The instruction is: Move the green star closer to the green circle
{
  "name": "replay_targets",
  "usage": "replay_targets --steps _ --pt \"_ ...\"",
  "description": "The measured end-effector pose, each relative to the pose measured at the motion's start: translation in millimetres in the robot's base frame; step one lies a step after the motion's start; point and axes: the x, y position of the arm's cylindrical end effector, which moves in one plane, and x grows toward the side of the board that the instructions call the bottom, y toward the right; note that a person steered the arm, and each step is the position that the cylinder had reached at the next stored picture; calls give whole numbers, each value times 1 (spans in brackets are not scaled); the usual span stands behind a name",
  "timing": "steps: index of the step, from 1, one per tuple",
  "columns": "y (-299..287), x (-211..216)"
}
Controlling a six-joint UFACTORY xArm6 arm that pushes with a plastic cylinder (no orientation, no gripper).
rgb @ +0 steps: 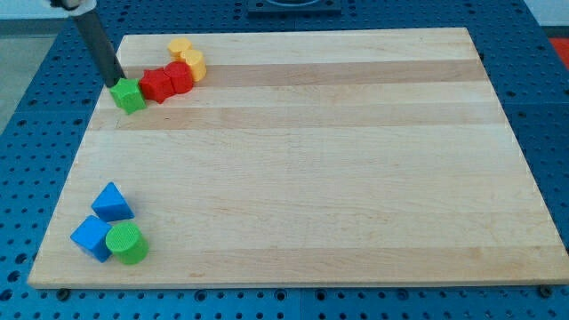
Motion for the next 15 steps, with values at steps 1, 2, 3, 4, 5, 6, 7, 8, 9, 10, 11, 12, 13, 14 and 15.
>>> replay_targets --steps 1,2,3,4,5,6,7,8,9,10,11,12,13,14,15 --pt "2 -14" --pt "20 -5" --pt "26 0" --pt "26 10" --pt "25 28" --pt "22 39" --pt "21 52" --pt "16 75" --pt "10 99" --pt "7 126" --pt "7 136" --pt "7 136" --pt "12 136" --pt "38 135" --pt "53 133"
